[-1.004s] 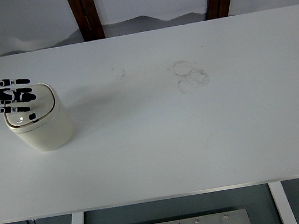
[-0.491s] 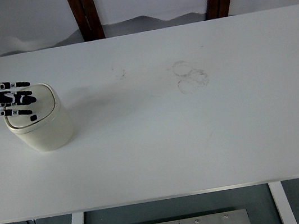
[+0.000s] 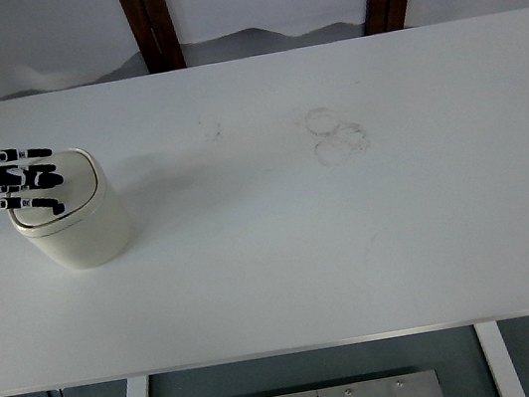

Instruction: Close trash bin

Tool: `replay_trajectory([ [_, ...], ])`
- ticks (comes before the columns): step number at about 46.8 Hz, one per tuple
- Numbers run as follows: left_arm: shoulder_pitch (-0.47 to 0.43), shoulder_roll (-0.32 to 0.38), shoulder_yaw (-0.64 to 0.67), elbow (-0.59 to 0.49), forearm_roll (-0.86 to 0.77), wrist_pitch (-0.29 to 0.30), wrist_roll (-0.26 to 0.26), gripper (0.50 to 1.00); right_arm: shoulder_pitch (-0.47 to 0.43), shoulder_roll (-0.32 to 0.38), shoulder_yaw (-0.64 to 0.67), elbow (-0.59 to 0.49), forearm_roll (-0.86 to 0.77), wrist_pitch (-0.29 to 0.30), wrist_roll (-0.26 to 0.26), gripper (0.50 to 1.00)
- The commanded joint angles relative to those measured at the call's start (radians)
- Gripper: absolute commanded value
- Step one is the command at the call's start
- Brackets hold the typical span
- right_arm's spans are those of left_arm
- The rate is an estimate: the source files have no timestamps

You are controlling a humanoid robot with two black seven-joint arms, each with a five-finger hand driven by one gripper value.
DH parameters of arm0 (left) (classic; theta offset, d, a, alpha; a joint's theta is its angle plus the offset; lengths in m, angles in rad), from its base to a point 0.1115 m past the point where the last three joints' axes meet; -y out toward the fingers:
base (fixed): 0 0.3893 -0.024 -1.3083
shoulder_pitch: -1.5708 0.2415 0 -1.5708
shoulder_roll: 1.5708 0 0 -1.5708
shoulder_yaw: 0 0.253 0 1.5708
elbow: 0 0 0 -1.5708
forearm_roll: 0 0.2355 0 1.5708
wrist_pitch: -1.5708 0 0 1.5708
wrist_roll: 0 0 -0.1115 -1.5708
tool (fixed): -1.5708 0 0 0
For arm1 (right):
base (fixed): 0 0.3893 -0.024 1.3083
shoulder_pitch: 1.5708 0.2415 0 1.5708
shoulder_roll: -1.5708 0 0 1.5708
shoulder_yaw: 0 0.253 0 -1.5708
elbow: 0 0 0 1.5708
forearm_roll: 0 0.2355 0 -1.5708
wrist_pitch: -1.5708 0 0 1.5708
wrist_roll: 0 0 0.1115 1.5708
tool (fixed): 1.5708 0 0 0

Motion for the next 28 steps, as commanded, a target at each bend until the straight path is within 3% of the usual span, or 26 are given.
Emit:
replay_trajectory([
  [1, 0.001, 0.002, 0.0, 0.001, 0.0, 0.0, 0.0, 1.0, 0.0, 0.0, 0.0, 0.0, 0.0, 0.0, 0.0, 0.995],
  [28, 0.016, 0.015, 0.0, 0.008, 0.002, 0.0, 0.0, 1.0, 0.0, 0.0, 0.0, 0.0, 0.0, 0.0, 0.002, 0.995],
])
